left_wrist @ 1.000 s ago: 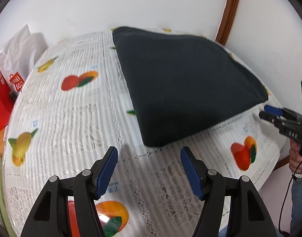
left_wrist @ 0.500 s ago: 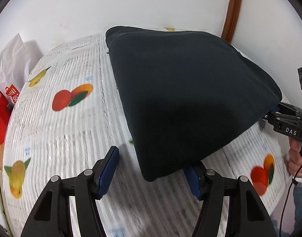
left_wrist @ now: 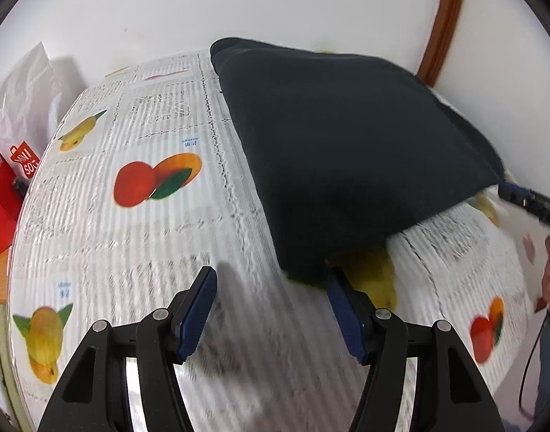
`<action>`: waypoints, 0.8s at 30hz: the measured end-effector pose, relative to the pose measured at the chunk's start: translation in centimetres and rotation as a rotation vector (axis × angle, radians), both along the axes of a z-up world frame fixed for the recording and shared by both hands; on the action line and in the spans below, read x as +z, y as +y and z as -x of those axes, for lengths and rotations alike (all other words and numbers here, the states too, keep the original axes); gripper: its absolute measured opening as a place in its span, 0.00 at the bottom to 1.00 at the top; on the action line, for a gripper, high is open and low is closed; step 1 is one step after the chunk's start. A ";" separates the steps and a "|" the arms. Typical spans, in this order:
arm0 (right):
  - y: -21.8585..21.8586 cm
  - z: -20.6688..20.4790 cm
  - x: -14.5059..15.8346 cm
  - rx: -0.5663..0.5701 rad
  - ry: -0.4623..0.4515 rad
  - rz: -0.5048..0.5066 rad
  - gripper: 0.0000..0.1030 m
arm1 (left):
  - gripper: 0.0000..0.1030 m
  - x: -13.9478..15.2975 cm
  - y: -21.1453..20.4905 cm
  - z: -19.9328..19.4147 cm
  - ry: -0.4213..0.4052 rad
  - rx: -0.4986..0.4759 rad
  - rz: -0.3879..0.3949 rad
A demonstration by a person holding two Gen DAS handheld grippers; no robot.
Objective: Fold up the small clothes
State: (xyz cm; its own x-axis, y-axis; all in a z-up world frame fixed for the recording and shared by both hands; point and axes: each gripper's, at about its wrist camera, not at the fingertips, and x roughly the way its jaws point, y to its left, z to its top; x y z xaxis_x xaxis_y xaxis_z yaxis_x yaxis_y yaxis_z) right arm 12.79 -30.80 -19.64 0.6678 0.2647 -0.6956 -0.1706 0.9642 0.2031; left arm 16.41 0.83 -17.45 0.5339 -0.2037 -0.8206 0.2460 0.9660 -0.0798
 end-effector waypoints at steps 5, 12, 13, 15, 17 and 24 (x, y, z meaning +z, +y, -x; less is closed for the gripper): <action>-1.4 -0.3 3.4 -0.052 -0.089 -0.082 0.52 | 0.59 1.7 1.5 2.0 -0.082 0.042 0.101; -0.1 -7.6 3.4 -0.082 -0.022 -0.152 0.40 | 0.59 3.1 1.8 -2.1 -0.098 0.091 0.081; -0.1 -8.1 3.2 -0.085 -0.013 -0.160 0.40 | 0.59 2.9 1.5 -2.9 -0.090 0.090 0.078; 0.2 -9.6 2.7 -0.108 0.016 -0.168 0.35 | 0.59 2.4 1.3 -4.1 -0.080 0.091 0.083; 0.5 -10.7 2.4 -0.108 0.027 -0.197 0.22 | 0.62 1.8 1.1 -4.8 -0.058 0.095 0.091; -1.6 -9.1 3.3 -0.051 -0.130 -0.290 0.03 | 0.62 0.8 0.9 -5.4 -0.025 0.074 0.120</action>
State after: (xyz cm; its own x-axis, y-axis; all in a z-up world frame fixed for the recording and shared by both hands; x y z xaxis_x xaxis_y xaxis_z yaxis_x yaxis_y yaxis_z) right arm 21.85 -32.39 -16.34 0.7637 0.4036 -0.5038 -0.1666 0.8772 0.4502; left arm 21.79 1.76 -16.67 0.5709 -0.2591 -0.7791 0.1782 0.9654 -0.1905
